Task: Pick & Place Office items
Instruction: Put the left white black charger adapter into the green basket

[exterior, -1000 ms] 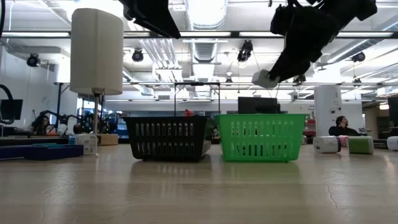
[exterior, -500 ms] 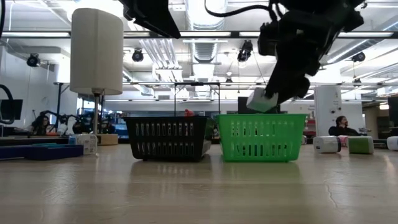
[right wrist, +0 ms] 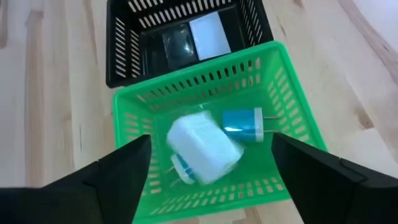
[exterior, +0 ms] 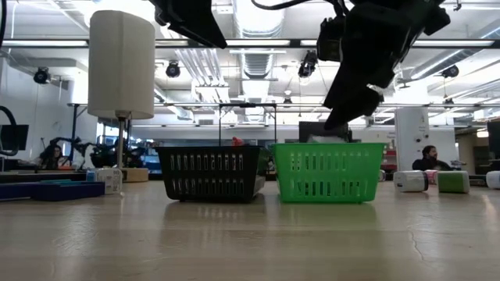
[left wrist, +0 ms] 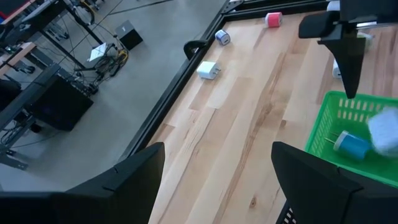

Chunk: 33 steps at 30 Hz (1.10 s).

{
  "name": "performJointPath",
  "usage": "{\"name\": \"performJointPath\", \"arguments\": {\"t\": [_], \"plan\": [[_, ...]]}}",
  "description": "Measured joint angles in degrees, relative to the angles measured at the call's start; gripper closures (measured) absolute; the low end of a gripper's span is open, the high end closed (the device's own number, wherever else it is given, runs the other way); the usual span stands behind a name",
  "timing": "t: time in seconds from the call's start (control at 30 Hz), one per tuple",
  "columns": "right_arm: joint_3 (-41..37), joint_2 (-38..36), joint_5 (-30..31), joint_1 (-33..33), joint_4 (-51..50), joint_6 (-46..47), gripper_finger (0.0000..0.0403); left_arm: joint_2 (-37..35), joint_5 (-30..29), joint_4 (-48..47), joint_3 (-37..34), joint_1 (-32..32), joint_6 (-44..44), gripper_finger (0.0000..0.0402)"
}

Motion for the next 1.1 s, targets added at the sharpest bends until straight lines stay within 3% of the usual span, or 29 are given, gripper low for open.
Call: {"name": "performJointPath", "arguments": {"t": [0.4,0.57,0.8,1.1], "plan": [[2.74,-6.70,1.88,-0.15,-18.62,-3.17,0.0071,0.00,0.02,-0.40,0.00,0.00,0.00,0.0099],[2.50,-8.26,2.53,-0.15,-26.40,-9.65,0.0072,0.00,0.02,-0.55,0.00,0.00,-0.11,0.0099],[2.29,-7.10,6.17,-0.15,-35.73,-12.95,0.0072,0.00,0.02,-0.59,0.00,0.00,-0.23,0.0099],[2.01,-2.22,9.20,-0.15,-36.90,-17.79,0.0071,0.00,0.02,-0.72,0.00,0.00,-0.23,0.0099]]}}
